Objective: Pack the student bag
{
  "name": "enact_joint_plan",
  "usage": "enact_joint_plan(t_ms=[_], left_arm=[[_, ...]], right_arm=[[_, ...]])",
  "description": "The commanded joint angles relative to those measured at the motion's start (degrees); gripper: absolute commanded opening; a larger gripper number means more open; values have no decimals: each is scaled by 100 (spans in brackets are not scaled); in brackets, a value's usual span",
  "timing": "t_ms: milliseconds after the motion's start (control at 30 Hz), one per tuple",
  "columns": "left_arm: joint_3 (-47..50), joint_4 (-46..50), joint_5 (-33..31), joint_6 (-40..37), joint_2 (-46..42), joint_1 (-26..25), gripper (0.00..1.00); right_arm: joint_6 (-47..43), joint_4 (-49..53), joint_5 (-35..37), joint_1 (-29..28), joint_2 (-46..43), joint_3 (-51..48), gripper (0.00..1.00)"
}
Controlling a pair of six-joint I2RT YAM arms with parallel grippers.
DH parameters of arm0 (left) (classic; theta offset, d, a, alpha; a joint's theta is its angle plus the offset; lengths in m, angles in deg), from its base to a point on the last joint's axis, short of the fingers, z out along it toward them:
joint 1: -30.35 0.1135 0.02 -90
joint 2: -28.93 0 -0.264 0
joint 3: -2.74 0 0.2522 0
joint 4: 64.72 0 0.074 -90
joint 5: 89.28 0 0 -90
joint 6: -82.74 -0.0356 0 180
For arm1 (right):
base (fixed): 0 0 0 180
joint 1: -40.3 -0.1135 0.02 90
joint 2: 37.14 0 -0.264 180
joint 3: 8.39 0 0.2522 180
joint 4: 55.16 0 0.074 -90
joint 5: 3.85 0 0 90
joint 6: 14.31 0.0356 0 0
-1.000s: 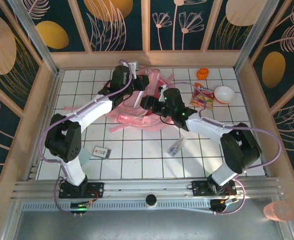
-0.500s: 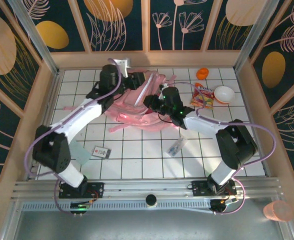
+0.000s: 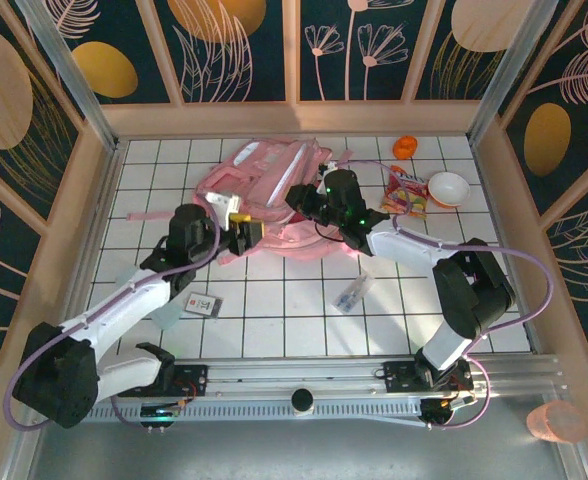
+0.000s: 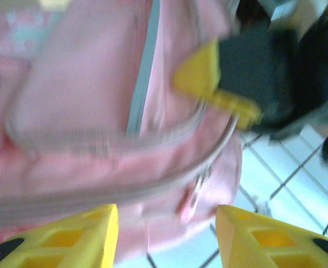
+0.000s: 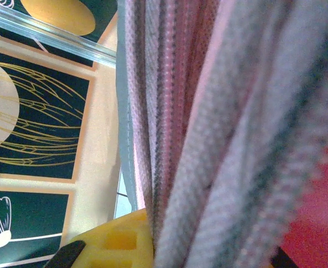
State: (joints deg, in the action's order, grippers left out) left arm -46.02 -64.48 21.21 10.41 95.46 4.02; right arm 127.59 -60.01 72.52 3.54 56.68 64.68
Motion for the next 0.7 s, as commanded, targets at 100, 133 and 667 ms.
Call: enact_joint_plan(t_ms=[100, 133, 667], left_arm=[[371, -740, 314, -351, 175, -251, 52], [363, -799, 307, -439, 258, -325, 53], [-53, -2042, -158, -324, 1470, -642, 53]], right_arm=[[35, -556, 168, -33, -137, 423, 3], [31, -556, 167, -42, -128, 439, 3], [78, -525, 114, -127, -9, 591, 3]])
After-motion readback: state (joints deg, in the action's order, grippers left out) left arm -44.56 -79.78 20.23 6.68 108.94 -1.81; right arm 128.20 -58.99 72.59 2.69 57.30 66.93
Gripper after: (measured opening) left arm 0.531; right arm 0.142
